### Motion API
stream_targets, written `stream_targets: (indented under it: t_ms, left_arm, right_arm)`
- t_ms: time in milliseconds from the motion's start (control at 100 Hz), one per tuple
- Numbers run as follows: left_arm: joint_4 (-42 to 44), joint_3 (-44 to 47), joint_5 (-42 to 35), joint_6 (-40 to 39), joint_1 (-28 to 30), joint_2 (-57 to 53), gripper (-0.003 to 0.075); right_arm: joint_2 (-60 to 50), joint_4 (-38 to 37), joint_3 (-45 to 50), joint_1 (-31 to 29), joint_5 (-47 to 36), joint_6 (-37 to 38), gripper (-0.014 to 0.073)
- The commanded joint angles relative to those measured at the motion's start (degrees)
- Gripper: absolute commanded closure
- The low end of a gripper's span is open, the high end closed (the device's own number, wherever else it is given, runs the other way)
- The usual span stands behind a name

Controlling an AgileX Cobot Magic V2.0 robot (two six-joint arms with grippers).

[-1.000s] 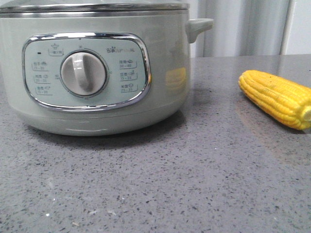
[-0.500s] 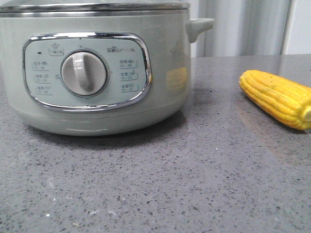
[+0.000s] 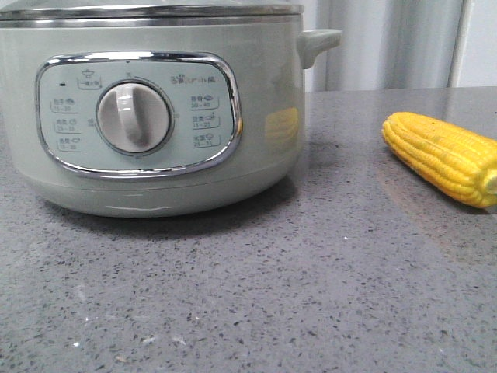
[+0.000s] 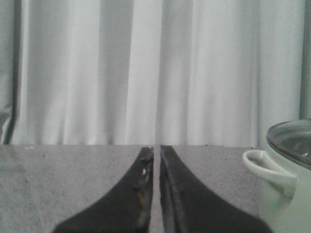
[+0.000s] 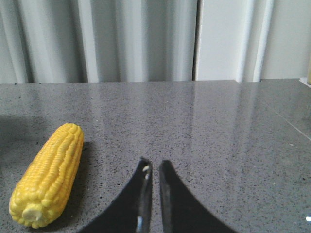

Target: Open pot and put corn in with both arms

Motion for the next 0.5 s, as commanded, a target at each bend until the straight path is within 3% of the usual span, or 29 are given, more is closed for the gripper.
stream_targets:
  t_ms: [0, 290, 490]
  left_arm:
    - [1.84, -5.09, -2.36, -0.19, -0.44, 4.61, 0.0741]
    - [1.84, -7.72, -10.37, -0.19, -0.44, 14.45, 0.0741]
    - [1.72, -7.85, -13.48, -0.19, -0.44, 17.45, 0.0740]
  right_arm:
    - [4.71, -0.53, -4.87, -0.45, -3.05, -0.25, 0.0609]
    - [21.39, 4.56, -18.34, -0.45, 12.38, -0.25, 0.0610]
    - [28.53, 8.01, -19.98, -0.45, 10.85, -0.25, 0.0610]
